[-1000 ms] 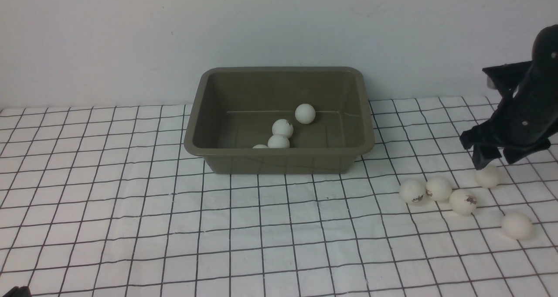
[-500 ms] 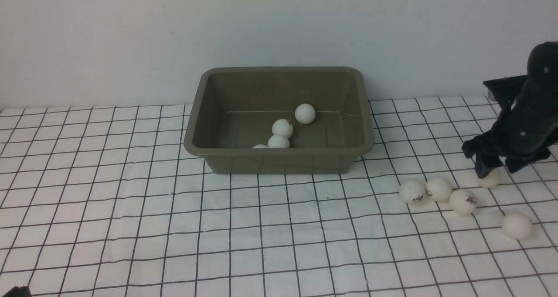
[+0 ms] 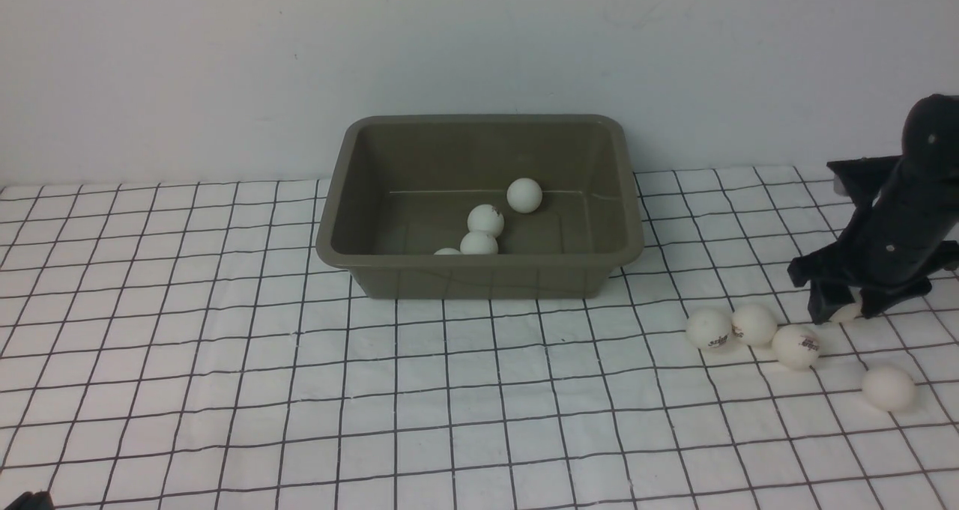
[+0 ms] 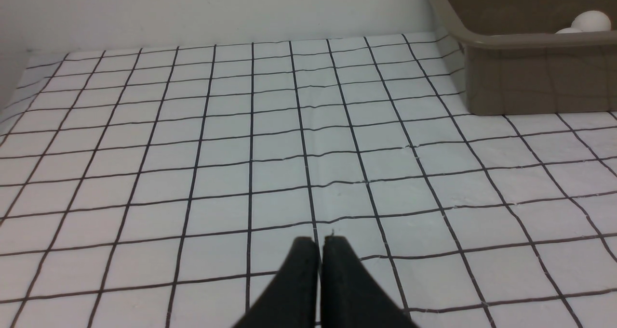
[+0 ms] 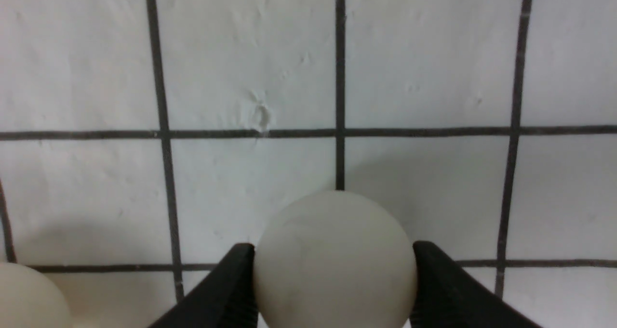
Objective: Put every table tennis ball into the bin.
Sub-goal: Use the right arm to clamp the table tennis ball closest to it, then use the right arm to put the table tennis ball into the box
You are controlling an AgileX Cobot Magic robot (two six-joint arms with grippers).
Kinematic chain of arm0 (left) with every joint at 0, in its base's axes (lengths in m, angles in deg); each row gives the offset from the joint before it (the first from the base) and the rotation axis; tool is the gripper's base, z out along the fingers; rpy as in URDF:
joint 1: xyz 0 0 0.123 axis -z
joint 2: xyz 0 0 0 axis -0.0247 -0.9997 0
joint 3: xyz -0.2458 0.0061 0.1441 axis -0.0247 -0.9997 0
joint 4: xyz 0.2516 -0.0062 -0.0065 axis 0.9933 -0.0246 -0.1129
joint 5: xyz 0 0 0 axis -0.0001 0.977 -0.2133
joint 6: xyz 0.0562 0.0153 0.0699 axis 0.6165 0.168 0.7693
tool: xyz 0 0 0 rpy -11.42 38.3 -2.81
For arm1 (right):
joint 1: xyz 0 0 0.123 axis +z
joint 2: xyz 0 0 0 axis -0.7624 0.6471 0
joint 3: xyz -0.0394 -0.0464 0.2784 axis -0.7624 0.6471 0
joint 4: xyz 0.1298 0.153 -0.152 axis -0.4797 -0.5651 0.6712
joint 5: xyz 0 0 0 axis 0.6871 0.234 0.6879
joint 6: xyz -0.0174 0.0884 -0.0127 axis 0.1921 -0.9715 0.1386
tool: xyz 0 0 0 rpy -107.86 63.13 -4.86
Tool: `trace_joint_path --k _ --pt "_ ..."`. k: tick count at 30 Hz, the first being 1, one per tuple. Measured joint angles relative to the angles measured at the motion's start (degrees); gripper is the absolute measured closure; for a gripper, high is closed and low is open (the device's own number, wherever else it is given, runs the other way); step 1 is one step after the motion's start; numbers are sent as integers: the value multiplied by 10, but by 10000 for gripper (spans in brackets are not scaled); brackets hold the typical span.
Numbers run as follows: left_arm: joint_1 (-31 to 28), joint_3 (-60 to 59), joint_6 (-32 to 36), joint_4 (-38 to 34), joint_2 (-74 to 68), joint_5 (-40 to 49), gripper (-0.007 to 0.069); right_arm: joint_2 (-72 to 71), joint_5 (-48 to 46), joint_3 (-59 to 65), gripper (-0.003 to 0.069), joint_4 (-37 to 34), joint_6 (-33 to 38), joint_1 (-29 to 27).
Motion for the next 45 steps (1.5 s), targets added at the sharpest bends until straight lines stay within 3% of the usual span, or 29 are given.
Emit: trace_joint_path --k 5,9,15,19,22,25,28,40,45 --pt "0 0 0 0 0 0 629 0 0 -2 294 0 0 0" --pt "0 0 0 0 0 0 629 0 -52 -55 294 -19 6 0" --pt "0 0 0 0 0 0 629 0 -134 -213 294 -174 67 7" --pt "0 0 0 0 0 0 629 0 -148 -309 294 -235 82 52" --pt "0 0 0 0 0 0 629 0 -138 -355 294 -226 81 116" --pt "0 0 0 0 0 0 629 3 -108 -367 294 -166 58 192" --pt "0 0 0 0 0 0 629 22 -101 -368 294 -116 28 231" --pt "0 0 0 0 0 0 629 113 -138 -368 293 -120 11 242" --pt "0 0 0 0 0 0 629 113 -137 -368 237 -124 11 242"
